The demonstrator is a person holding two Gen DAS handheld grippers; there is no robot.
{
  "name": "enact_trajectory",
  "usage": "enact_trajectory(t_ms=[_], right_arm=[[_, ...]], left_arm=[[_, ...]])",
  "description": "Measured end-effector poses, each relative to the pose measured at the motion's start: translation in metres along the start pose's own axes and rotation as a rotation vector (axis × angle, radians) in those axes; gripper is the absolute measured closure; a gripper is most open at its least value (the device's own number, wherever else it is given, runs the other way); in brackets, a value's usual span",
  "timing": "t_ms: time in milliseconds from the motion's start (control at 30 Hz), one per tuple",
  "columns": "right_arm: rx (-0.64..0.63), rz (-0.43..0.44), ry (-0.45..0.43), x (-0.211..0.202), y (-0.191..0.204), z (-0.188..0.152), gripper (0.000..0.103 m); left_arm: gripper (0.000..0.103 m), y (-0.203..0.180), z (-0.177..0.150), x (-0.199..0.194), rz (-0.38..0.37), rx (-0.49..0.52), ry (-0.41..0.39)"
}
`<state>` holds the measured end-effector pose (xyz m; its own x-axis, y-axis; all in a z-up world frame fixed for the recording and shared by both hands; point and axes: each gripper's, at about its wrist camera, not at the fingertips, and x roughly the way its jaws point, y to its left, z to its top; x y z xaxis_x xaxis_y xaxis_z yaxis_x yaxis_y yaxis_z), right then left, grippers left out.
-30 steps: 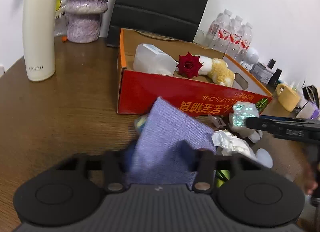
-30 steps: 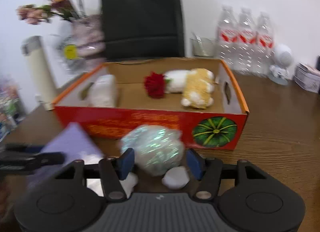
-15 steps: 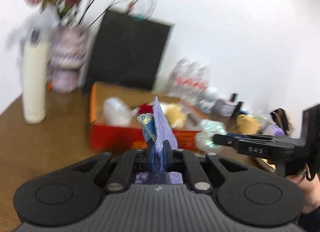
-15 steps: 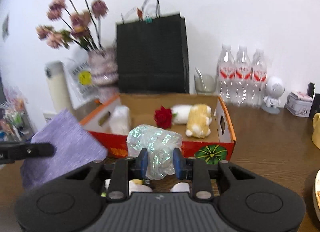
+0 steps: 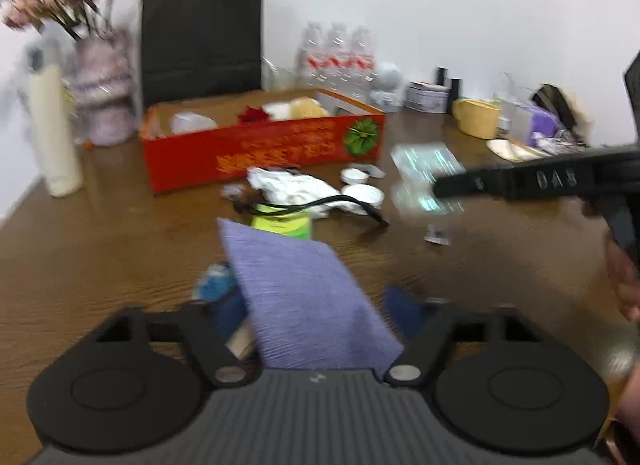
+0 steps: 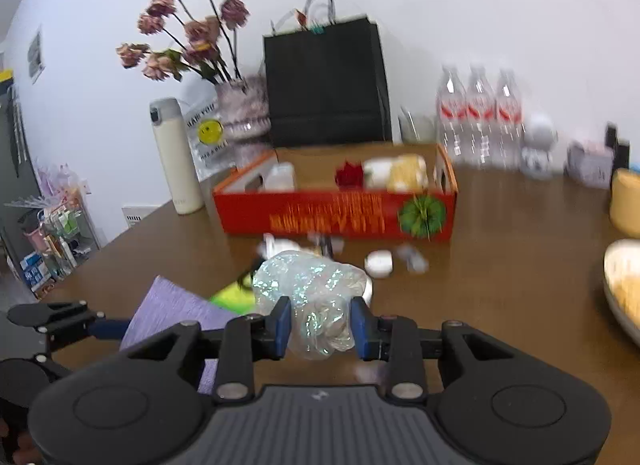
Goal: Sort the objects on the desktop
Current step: 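Grasp the purple cloth pouch with left tool while right tool grasps the sparkly bag, then carry pouch and sparkly bag into the cardboard box and open both tools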
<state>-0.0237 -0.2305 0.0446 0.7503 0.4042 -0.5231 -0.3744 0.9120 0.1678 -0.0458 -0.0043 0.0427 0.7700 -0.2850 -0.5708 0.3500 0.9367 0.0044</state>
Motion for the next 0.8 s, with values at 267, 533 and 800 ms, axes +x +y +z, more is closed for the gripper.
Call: enact_trajectory(t_ms=[267,533,800], right_arm=[[0.048,-0.003,0.01,-0.009,-0.003,-0.035,0.073],[0.067,-0.005,-0.063,-0.025,-0.004,-0.031,0.073],[-0.021,-0.021,-0.185,-0.023,0.003,0.025,0.073]], left_arm=[[0.1,-0.023,-0.023,-0.038,0.018,-0.022,-0.093],[0.1,-0.028,-0.001,-0.058,-0.026,-0.028,-0.216],[0.101,0.009,0.095,-0.059,-0.18,-0.09,-0.36]])
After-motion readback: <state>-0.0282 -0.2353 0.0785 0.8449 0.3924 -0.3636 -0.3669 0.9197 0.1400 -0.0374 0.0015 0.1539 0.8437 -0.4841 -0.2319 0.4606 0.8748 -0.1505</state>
